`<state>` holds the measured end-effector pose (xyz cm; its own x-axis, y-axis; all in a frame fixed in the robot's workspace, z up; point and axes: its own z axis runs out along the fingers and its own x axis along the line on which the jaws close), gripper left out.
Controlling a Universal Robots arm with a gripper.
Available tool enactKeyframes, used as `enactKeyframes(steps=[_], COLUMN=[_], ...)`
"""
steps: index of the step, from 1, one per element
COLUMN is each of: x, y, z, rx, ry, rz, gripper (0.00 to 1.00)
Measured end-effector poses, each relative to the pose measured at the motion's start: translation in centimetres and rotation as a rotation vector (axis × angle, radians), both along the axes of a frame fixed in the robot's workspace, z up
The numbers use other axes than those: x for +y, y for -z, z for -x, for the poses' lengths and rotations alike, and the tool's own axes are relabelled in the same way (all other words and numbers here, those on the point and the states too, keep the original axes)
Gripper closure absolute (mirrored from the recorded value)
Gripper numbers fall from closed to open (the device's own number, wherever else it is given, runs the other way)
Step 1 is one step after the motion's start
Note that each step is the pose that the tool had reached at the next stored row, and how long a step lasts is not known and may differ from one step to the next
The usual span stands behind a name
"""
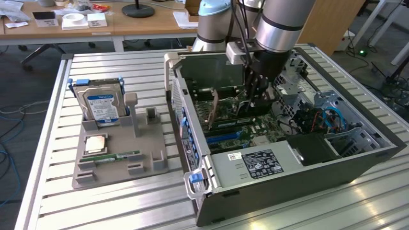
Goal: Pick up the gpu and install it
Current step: 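Insert the gpu into the slot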
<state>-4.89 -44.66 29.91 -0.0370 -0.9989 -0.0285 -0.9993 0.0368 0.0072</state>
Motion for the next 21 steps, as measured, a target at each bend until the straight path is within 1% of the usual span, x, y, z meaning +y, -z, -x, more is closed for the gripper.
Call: enactKeyframes(steps=[8,12,14,17,21], x=[0.0,-0.01,-0.11,-0.43,-0.48], y=[0.55,0.59,0.61,0.61,0.82], z=[0.14,0.21,0.25,0.32,0.42], rx=[0.0,0.0001,-0.0001,0.0001,0.0], ry=[0.0,0.0,0.0,0.0,0.0], rz=[0.0001,0.0002,-0.0002,0.0,0.0], gripper=[0.74,0.74,0.74,0.74,0.74])
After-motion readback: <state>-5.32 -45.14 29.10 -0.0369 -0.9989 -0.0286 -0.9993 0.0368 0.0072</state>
